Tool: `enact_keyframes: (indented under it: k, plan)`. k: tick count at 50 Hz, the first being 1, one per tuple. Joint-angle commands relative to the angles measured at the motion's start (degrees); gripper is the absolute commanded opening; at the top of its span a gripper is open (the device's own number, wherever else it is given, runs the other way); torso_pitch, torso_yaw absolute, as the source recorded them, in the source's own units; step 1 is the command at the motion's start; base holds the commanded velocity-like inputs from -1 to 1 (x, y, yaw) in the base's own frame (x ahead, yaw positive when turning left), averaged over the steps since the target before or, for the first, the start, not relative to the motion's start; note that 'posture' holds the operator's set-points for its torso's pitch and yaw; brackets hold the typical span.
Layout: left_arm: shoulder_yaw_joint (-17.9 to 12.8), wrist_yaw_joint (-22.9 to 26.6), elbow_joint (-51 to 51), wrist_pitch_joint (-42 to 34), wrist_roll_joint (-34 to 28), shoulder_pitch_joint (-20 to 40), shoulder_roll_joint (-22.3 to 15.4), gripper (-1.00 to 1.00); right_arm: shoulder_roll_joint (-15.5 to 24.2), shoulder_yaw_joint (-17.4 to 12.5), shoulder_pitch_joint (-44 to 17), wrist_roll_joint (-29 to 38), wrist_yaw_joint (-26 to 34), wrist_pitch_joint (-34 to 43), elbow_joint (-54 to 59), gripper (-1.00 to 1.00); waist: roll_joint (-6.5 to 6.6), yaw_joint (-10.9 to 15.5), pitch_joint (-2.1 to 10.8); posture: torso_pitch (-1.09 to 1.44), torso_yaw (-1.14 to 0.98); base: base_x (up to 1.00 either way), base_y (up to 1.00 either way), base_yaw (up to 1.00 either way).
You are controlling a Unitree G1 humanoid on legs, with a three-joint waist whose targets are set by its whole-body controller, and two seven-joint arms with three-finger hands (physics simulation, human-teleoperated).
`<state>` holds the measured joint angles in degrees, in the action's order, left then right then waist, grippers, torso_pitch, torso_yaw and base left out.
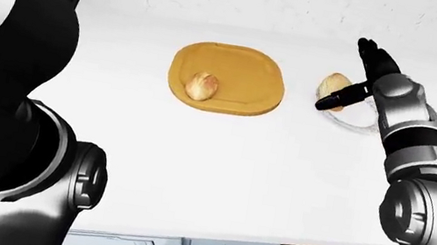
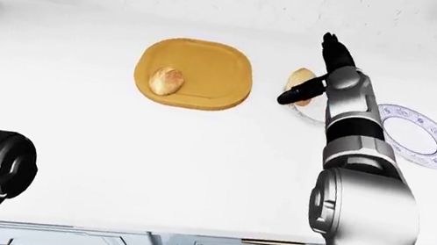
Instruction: Place all breads on the cutting board.
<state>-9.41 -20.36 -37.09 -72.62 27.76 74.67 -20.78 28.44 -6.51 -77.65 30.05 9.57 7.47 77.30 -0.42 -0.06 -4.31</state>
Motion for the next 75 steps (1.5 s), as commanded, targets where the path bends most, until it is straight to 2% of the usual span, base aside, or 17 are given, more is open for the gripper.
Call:
enact_keyframes:
  k: [1,37,39,40,47,52,75]
  plan:
    - [-0.58,-0.04,-0.21,1.19,-0.45,1.72,-0.41,1.00,0.51,-0.07,-2.57,0.33,-0.94,-1.24,-2.42,1.00,-0.18,0.06,1.84,0.00,0.00,0.00,0.00,0.00]
    - [-0.19,0.93,-0.42,0.88,-1.74,1.77,0.25,1.00,0.61,-0.19,-0.15,2.33,-2.27,-1.39,-2.24,1.00,-0.31,0.12,1.90,0.00,0.00,0.00,0.00,0.00]
    - [-0.27,1.04,-0.43,0.91,-1.83,1.72,0.20,1.00,0.59,-0.26,-0.01,2.25,-2.29,-1.42,-2.24,0.95,-0.32,0.13,1.89,0.00,0.00,0.00,0.00,0.00]
    - [-0.26,1.12,-0.42,0.95,-1.86,1.70,0.18,1.00,0.51,-0.16,0.09,2.34,-2.30,-1.44,-2.23,0.84,-0.32,0.13,1.89,0.00,0.00,0.00,0.00,0.00]
    - [-0.15,1.34,-0.38,1.00,-2.15,1.68,0.31,1.00,0.46,-0.24,0.42,2.28,-2.41,-1.60,-2.18,0.79,-0.36,0.13,1.94,0.00,0.00,0.00,0.00,0.00]
    - [-0.07,1.39,-0.40,0.94,-2.33,1.73,0.42,1.00,0.46,-0.20,0.50,2.35,-2.34,-1.60,-2.18,0.63,-0.35,0.14,1.91,0.00,0.00,0.00,0.00,0.00]
    - [0.02,2.03,-0.46,0.89,-3.17,1.66,0.74,1.00,0.68,-0.90,1.08,1.37,-5.88,-1.72,-1.99,0.64,-0.44,0.22,1.94,0.00,0.00,0.00,0.00,0.00]
